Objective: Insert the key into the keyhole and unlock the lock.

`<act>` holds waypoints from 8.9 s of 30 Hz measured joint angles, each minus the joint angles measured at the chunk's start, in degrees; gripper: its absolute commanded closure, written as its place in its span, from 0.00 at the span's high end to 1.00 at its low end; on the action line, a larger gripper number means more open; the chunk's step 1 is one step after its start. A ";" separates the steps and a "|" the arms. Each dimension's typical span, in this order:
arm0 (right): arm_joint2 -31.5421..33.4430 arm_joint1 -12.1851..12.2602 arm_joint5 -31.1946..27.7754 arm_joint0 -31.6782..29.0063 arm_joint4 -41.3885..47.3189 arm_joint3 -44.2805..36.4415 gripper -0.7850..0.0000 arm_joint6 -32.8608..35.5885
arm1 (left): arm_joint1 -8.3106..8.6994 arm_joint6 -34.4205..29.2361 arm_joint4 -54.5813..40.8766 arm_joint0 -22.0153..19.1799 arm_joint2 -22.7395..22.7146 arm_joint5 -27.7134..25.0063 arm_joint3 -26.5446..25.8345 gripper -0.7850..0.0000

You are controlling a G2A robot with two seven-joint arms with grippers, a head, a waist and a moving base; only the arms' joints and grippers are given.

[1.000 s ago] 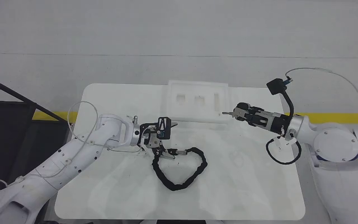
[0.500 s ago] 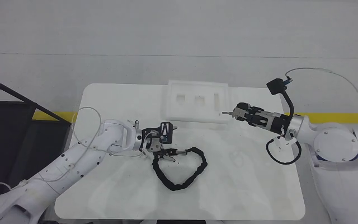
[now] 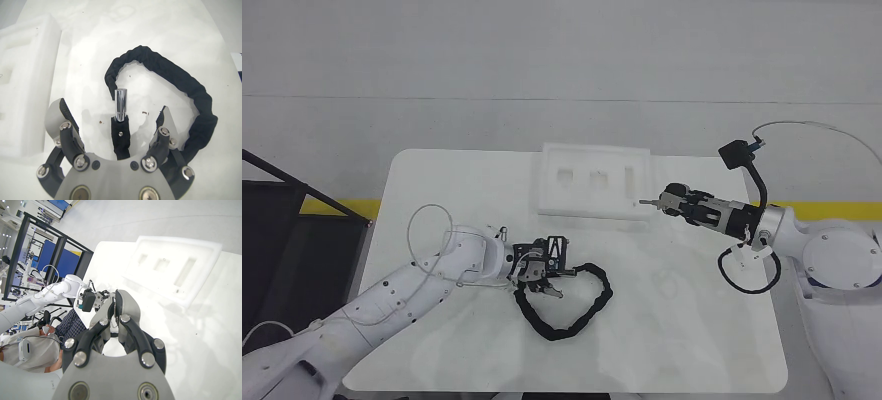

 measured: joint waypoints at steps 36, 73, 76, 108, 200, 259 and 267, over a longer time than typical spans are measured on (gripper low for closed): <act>0.00 0.00 0.00 0.00 0.00 0.00 0.00 0.00 | -2.58 4.86 7.01 5.06 -4.73 -0.42 4.37 0.43; 0.00 0.00 0.00 0.00 0.00 0.00 0.00 0.00 | 0.85 15.52 5.65 11.01 -21.03 -14.04 -5.81 0.00; -0.02 0.00 0.03 -0.05 0.00 -0.03 0.00 -0.05 | 1.87 16.73 6.03 12.55 -23.28 -14.31 -9.04 0.00; 3.92 2.40 25.08 1.48 3.76 -25.87 0.00 7.05 | 8.23 23.07 0.70 11.46 -29.10 -14.25 -24.16 0.00; -3.21 4.15 30.92 -2.78 5.05 -25.87 0.00 -2.13 | -0.51 13.36 -1.60 5.87 -23.98 -10.73 -15.76 0.00; -16.69 5.26 37.29 7.86 -1.91 -25.87 0.00 -2.24 | -0.51 13.36 -1.60 5.87 -23.98 -10.73 -15.76 0.00; -20.03 5.20 37.78 9.97 -5.32 -25.87 0.00 -1.44 | -0.51 13.36 -1.60 5.87 -23.98 -10.73 -15.76 0.00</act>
